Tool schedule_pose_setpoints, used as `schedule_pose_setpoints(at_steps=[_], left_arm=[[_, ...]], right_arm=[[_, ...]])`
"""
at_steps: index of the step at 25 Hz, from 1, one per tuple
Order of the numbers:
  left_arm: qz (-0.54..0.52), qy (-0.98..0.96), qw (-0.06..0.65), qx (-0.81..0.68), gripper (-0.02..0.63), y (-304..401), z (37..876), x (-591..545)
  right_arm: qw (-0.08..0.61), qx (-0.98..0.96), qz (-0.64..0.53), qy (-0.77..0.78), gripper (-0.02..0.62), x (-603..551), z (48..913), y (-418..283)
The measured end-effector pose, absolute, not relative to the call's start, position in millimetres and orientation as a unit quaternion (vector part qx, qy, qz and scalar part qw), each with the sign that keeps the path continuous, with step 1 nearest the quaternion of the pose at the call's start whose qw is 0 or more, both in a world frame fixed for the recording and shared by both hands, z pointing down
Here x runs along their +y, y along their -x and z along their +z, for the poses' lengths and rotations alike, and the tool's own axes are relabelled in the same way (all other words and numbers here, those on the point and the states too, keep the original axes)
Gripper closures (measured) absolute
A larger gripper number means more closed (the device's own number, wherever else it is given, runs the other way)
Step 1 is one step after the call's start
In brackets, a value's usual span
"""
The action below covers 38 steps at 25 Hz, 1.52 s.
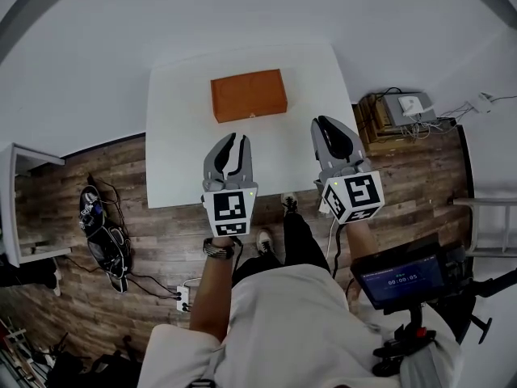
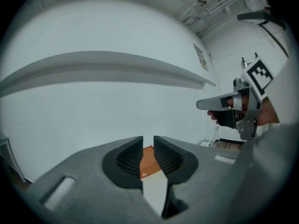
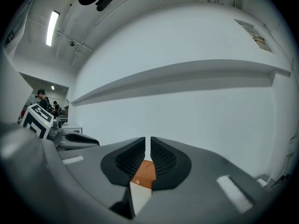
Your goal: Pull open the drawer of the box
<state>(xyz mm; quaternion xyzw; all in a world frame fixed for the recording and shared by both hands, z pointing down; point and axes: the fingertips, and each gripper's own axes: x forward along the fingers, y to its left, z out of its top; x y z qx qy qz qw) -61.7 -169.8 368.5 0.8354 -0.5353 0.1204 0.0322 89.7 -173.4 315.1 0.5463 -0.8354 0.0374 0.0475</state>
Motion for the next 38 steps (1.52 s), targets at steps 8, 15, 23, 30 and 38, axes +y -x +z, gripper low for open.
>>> schedule_pose_setpoints(at_steps=[8, 15, 23, 30, 38], left_arm=[[0.129, -0.832, 0.04, -0.538, 0.534, 57.6, 388.0, -172.8], [0.122, -0.838, 0.044, -0.53, 0.526, 47.8, 400.5, -175.2], [0.109, -0.841, 0.053, -0.527, 0.507, 32.0, 408.3, -172.1], [0.115, -0.83, 0.073, -0.541, 0.502, 39.0, 465.7, -213.5], [0.124, -0.824, 0.085, -0.547, 0.5, 33.9, 501.2, -233.7]], right_arm=[[0.059, -0.837, 0.055, -0.541, 0.557, -177.0, 340.6, -95.8], [0.072, -0.839, 0.07, -0.535, 0.549, -185.3, 358.4, -94.5], [0.089, -0.839, 0.073, -0.532, 0.527, -187.1, 368.0, -101.2], [0.109, -0.841, 0.111, -0.518, 0.526, -244.5, 432.6, -97.2], [0.143, -0.853, 0.145, -0.481, 0.512, -287.0, 481.6, -98.5]])
